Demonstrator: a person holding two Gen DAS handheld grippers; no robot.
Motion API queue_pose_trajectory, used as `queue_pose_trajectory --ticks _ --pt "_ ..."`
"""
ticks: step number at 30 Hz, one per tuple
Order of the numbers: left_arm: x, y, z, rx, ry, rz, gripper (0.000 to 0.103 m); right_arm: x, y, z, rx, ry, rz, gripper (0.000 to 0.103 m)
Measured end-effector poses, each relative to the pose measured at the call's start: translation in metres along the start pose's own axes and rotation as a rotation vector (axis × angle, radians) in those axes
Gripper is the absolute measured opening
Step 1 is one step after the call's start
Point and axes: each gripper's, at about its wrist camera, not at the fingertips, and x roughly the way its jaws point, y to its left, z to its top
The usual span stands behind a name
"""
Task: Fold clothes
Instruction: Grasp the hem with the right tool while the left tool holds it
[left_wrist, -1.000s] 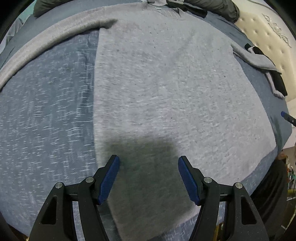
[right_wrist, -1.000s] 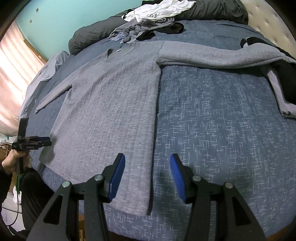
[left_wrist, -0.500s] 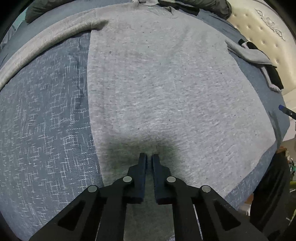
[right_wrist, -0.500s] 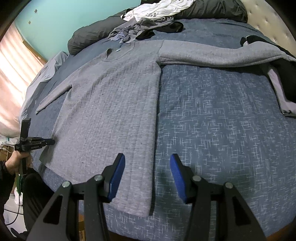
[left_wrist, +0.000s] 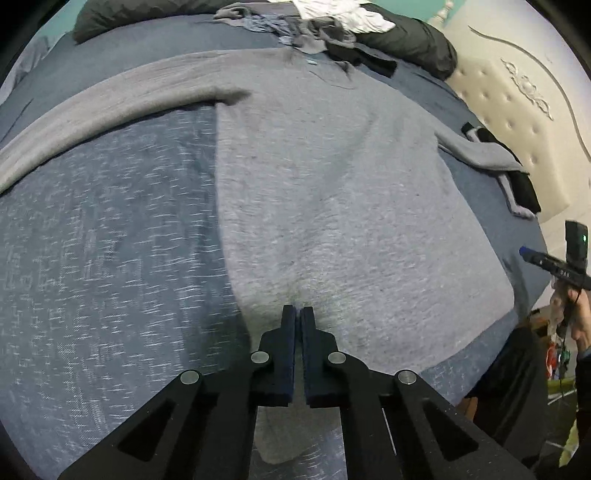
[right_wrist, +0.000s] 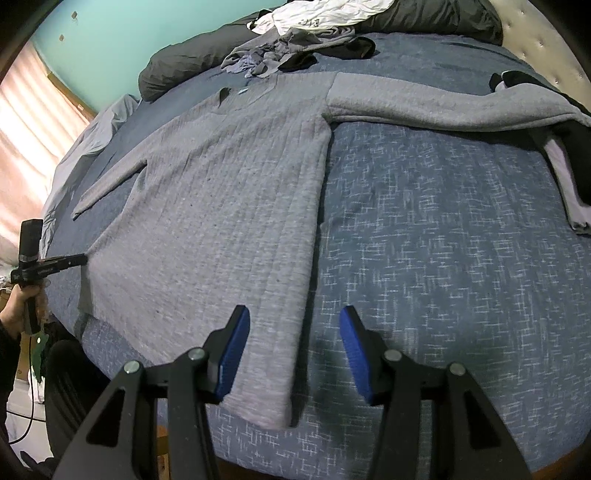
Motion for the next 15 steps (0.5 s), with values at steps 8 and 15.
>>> queue_pose_trajectory --ticks 8,15 --pt "-0.016 0.007 -0.001 -0.026 -0.039 0.008 0.003 0.014 0.008 -0.002 -0.015 0.051 0.004 0.051" --pt "-0.027 0.016 -0.009 -0.042 -0.046 0.021 0.003 0.032 0.004 -0.005 0.029 0.11 0.032 0.057"
